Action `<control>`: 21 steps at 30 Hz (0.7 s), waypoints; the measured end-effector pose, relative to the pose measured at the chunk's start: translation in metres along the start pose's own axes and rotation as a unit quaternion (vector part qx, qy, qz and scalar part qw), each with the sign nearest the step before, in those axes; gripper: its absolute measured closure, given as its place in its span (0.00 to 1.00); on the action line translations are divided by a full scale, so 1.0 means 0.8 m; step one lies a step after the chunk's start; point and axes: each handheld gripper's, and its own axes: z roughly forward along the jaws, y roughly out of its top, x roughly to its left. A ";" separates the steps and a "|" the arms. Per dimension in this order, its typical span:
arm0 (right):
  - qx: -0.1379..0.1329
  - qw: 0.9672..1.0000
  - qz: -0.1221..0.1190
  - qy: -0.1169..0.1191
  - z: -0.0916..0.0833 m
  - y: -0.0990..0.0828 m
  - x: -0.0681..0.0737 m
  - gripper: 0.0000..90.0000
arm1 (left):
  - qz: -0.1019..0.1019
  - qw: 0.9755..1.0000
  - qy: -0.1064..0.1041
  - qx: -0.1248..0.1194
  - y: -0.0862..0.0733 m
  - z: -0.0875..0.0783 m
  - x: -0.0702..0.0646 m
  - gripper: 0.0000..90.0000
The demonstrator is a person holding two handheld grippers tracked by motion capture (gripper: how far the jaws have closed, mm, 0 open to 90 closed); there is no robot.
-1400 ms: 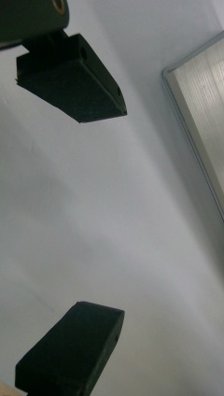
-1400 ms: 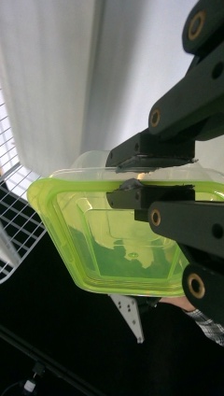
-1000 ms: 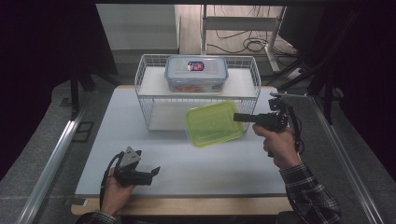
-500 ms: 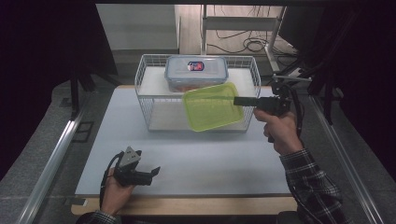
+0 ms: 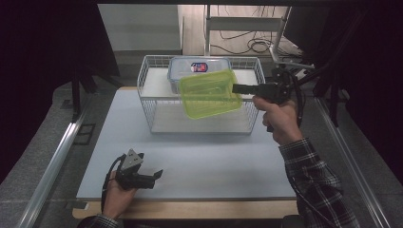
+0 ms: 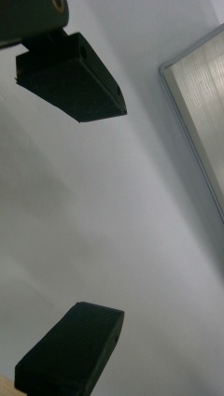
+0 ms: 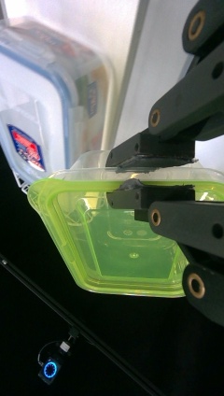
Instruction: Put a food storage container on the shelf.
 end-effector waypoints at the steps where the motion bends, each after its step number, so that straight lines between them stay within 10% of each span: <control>1: -0.001 1.000 -0.001 -0.001 0.002 0.002 0.002 0.90 | 0.000 1.000 0.000 0.000 0.000 0.000 0.000 0.05; 21: -0.038 0.999 0.006 -0.022 0.036 0.044 0.016 0.90 | 0.002 1.000 -0.005 0.001 0.000 -0.001 0.000 0.05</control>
